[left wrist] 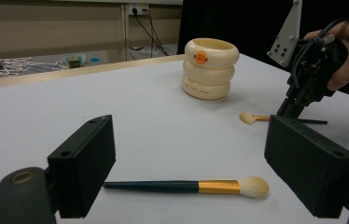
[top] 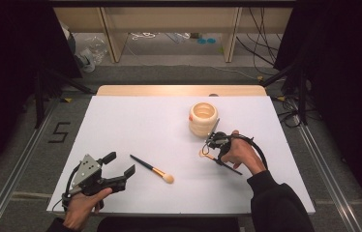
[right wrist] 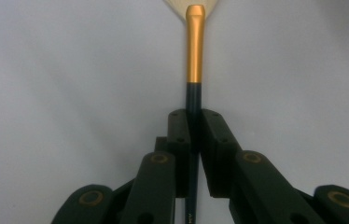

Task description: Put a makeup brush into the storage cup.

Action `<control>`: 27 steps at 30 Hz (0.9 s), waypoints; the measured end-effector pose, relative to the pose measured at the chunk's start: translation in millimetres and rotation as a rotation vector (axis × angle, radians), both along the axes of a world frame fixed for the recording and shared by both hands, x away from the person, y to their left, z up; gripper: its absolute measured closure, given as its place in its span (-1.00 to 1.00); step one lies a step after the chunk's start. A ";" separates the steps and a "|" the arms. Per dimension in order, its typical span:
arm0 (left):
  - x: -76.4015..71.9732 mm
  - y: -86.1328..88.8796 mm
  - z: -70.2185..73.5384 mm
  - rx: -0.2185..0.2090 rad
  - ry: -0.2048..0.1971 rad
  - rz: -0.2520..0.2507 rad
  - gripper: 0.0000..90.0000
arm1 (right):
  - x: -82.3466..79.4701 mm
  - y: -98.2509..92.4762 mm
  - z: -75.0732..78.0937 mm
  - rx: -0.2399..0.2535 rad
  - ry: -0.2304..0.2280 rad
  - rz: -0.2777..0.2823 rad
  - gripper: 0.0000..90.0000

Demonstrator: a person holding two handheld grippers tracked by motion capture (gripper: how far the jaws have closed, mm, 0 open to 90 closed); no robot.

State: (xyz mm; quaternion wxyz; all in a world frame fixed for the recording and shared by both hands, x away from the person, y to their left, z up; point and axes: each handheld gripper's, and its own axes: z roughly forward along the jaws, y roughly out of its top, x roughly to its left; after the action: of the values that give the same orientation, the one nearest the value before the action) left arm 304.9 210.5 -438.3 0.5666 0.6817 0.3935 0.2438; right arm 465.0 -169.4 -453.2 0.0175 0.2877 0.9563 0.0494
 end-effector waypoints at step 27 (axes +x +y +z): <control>0.0 0.2 0.4 0.000 0.000 0.001 -0.64 | -13.4 4.1 47.2 0.163 -0.197 0.051 0.84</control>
State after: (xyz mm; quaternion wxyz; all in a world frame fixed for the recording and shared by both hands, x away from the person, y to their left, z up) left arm 304.9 210.7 -437.9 0.5666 0.6815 0.3936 0.2442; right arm 451.6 -165.3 -406.1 0.0867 0.2574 0.9498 0.1552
